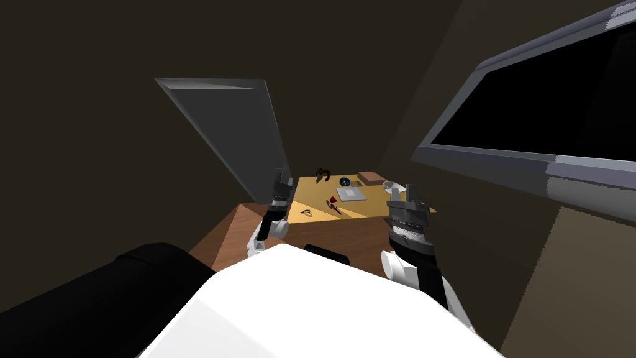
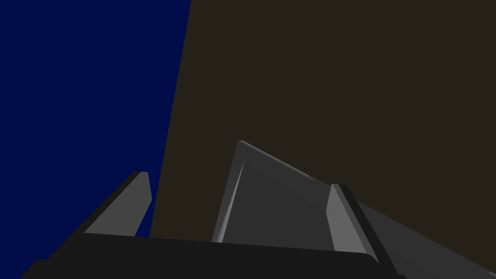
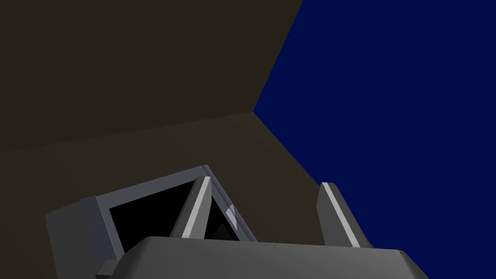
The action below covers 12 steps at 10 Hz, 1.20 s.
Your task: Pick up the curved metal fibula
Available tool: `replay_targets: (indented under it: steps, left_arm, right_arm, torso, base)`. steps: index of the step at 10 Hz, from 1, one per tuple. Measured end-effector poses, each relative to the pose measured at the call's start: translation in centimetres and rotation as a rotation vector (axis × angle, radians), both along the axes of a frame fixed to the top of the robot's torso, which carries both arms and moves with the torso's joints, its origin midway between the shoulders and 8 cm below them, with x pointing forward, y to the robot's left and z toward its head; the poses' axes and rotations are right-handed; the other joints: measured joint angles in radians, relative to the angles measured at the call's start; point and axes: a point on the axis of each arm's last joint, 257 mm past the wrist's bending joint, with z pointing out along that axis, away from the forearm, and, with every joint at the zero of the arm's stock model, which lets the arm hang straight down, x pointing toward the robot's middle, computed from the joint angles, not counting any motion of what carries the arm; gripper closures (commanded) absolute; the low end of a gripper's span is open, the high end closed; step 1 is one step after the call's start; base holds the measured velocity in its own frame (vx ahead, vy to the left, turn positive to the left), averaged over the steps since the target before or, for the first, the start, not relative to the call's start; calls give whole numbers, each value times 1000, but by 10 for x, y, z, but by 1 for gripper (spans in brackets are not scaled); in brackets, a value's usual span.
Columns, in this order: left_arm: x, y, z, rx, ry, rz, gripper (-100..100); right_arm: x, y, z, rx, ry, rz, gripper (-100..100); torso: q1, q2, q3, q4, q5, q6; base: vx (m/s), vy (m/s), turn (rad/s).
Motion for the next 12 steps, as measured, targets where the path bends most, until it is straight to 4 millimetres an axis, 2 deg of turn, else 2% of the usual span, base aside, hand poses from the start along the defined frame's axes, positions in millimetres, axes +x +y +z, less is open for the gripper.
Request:
replay_targets:
  steps: [4,7,12]
  left_arm:
    - [27,6,-36,-19,111,-10,-100]
    - [51,15,-83,-46,225,-19,-100]
    - [79,19,-136,-86,387,-28,-100]
  right_arm:
    - [0,0,0,0,0,0,0]
    - [0,0,0,0,0,0,0]
    - [0,0,0,0,0,0,0]
  torso:
    - [3,1,0,0,0,0]
    - [1,1,0,0,0,0]
    - [3,0,0,0,1,0]
  base:
    - [1,-46,40]
    - [-1,-67,69]
    - [0,-35,54]
